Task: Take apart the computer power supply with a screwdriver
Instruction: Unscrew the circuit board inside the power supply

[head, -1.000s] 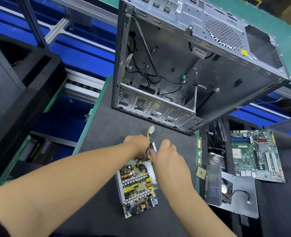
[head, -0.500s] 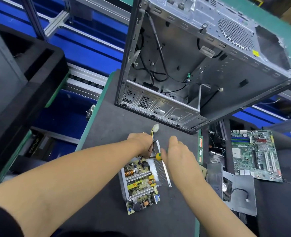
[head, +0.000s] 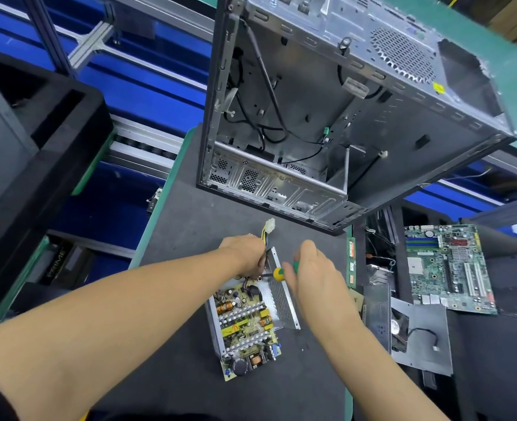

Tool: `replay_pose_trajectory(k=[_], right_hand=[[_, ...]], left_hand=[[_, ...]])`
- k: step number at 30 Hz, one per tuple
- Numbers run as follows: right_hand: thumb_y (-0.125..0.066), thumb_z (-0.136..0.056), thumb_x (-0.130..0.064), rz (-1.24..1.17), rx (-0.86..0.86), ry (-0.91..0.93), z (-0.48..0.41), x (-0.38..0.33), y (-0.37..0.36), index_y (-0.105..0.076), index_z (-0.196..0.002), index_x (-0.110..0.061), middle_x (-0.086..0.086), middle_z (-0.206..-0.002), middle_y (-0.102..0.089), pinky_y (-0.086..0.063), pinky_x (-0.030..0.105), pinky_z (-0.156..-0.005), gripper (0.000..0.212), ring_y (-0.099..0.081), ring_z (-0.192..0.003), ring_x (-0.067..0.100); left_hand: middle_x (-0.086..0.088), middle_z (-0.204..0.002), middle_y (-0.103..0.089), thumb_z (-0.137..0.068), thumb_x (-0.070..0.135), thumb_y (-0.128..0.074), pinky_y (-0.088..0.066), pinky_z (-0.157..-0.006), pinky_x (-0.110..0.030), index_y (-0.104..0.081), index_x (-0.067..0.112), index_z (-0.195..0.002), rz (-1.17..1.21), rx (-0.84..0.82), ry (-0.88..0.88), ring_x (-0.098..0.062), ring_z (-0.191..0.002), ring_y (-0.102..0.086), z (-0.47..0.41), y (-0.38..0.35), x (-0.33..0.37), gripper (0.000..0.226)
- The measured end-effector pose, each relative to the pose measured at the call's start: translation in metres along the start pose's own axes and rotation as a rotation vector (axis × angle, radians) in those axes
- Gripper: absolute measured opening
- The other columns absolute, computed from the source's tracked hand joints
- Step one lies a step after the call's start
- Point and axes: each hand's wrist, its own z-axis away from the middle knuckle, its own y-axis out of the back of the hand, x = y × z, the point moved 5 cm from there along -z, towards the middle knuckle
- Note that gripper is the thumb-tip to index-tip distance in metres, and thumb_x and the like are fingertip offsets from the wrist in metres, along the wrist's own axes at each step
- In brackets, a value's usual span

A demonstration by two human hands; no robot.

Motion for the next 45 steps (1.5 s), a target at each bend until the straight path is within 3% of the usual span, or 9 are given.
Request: replay_pose_trajectory(k=[5, 8, 13, 17, 20, 24, 27, 38, 45], right_hand=[[-0.044, -0.101, -0.039, -0.036, -0.001, -0.008, 0.002, 0.000, 0.000, -0.040, -0.101, -0.012, 0.003, -0.099, -0.058, -0.044, 0.034, -0.065, 0.027, -0.059, -0.084, 0.027], [-0.044, -0.102, -0.038, -0.042, -0.001, 0.001, 0.003, -0.001, 0.001, -0.040, -0.102, -0.011, 0.003, -0.099, -0.058, -0.044, 0.035, -0.066, 0.027, -0.059, -0.084, 0.027], [-0.045, -0.102, -0.037, -0.049, -0.014, -0.009, 0.003, -0.002, -0.003, -0.039, -0.100, -0.012, 0.004, -0.097, -0.057, -0.038, 0.033, -0.062, 0.026, -0.056, -0.080, 0.027], [-0.043, -0.102, -0.038, -0.023, -0.019, -0.012, 0.003, -0.007, -0.006, -0.032, -0.094, -0.016, 0.002, -0.095, -0.054, -0.030, 0.031, -0.057, 0.026, -0.046, -0.070, 0.024], [-0.042, -0.102, -0.039, 0.022, 0.001, 0.001, 0.004, -0.012, -0.007, -0.027, -0.091, -0.018, -0.001, -0.089, -0.047, -0.026, 0.030, -0.054, 0.028, -0.043, -0.067, 0.022], [-0.041, -0.102, -0.039, 0.032, 0.006, -0.015, 0.003, -0.012, -0.005, -0.027, -0.090, -0.018, -0.002, -0.087, -0.045, -0.022, 0.030, -0.050, 0.029, -0.042, -0.066, 0.023], [-0.043, -0.102, -0.039, 0.018, -0.018, -0.032, 0.001, -0.011, -0.004, -0.029, -0.091, -0.016, 0.001, -0.092, -0.052, -0.022, 0.030, -0.048, 0.028, -0.044, -0.068, 0.024], [-0.046, -0.101, -0.035, -0.062, -0.038, -0.047, 0.001, -0.006, -0.003, -0.041, -0.102, -0.010, 0.006, -0.101, -0.058, -0.036, 0.034, -0.063, 0.026, -0.059, -0.089, 0.030], [-0.048, -0.101, -0.035, -0.106, -0.029, -0.044, 0.005, -0.006, -0.002, -0.040, -0.100, -0.010, 0.005, -0.099, -0.057, -0.042, 0.037, -0.066, 0.025, -0.058, -0.085, 0.031]], left_hand=[[0.001, -0.072, -0.046, -0.092, 0.026, -0.046, -0.055, -0.071, -0.036, -0.044, 0.015, -0.066, -0.046, 0.021, 0.014, -0.026, -0.071, -0.053, 0.004, 0.000, 0.002, 0.029], [0.000, -0.089, -0.053, -0.089, 0.023, -0.054, -0.052, -0.075, -0.036, -0.062, 0.013, -0.089, -0.067, -0.018, 0.033, -0.029, -0.090, -0.062, 0.004, 0.000, 0.005, 0.012], [-0.002, -0.109, -0.053, -0.090, 0.022, -0.058, -0.054, -0.087, -0.038, -0.064, 0.015, -0.113, -0.087, -0.058, 0.063, -0.025, -0.102, -0.061, 0.000, -0.003, 0.007, 0.024], [0.001, -0.092, -0.047, -0.094, 0.022, -0.055, -0.051, -0.081, -0.038, -0.061, 0.014, -0.112, -0.072, -0.057, 0.056, -0.024, -0.087, -0.053, -0.004, -0.003, 0.007, 0.021], [0.001, -0.081, -0.046, -0.093, 0.022, -0.054, -0.052, -0.079, -0.037, -0.063, 0.010, -0.108, -0.039, -0.067, 0.033, -0.028, -0.095, -0.062, -0.002, -0.002, 0.007, 0.021], [0.003, -0.073, -0.047, -0.089, 0.022, -0.055, -0.048, -0.066, -0.029, -0.052, 0.017, -0.069, -0.015, -0.042, 0.026, -0.027, -0.079, -0.059, -0.002, -0.002, 0.005, 0.021], [0.004, -0.070, -0.047, -0.089, 0.023, -0.056, -0.046, -0.065, -0.029, -0.048, 0.019, -0.064, -0.011, -0.037, 0.037, -0.022, -0.070, -0.053, -0.003, -0.002, 0.003, 0.026], [0.003, -0.068, -0.046, -0.086, 0.024, -0.051, -0.056, -0.074, -0.034, -0.047, 0.018, -0.062, 0.041, -0.034, 0.031, -0.028, -0.086, -0.066, 0.003, 0.000, 0.005, 0.025], [0.001, -0.083, -0.048, -0.089, 0.020, -0.058, -0.045, -0.074, -0.037, -0.066, 0.012, -0.109, 0.012, -0.047, 0.048, -0.028, -0.103, -0.064, 0.000, -0.006, 0.004, 0.023]])
